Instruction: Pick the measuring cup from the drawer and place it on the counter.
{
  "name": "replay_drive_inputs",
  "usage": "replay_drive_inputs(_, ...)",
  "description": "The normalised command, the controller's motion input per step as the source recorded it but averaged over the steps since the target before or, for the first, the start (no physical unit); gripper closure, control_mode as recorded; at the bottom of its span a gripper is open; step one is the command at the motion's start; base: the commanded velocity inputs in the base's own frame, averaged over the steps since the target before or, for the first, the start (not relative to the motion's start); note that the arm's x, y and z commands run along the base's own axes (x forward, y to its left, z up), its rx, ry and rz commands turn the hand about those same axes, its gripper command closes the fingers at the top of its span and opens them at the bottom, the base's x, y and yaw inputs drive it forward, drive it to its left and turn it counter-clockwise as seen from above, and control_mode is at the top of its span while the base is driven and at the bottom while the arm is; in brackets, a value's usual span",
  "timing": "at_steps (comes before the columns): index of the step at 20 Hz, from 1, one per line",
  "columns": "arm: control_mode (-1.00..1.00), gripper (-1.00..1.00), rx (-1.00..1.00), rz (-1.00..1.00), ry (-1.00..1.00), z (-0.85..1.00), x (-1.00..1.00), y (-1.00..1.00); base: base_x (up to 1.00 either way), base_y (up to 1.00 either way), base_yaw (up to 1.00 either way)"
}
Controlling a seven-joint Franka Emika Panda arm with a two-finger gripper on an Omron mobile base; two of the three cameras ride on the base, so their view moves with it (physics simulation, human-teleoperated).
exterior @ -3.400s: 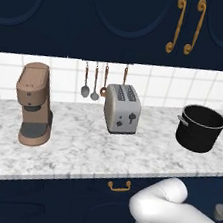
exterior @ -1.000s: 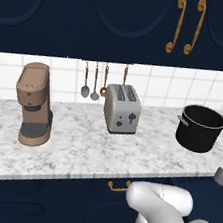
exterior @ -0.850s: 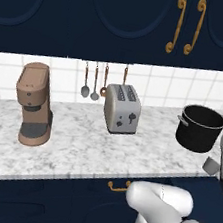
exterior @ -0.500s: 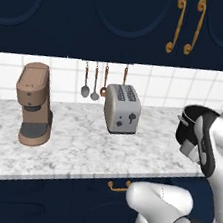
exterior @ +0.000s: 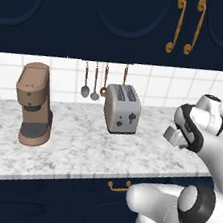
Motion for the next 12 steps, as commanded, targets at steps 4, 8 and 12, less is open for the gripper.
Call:
replay_drive_inputs(4, -1.0, 1.0, -0.01, 0.0, 0.0, -0.62, 0.67, 0.28, 0.0, 0.0, 0.0)
replay_drive_inputs(8, -1.0, 1.0, 0.0, 0.0, -0.02, -0.73, 0.61, 0.19, 0.0, 0.0, 0.0)
replay_drive_inputs(12, -1.0, 1.0, 0.0, 0.0, -0.06, -0.51, 0.58, 0.08, 0.0, 0.0, 0.0)
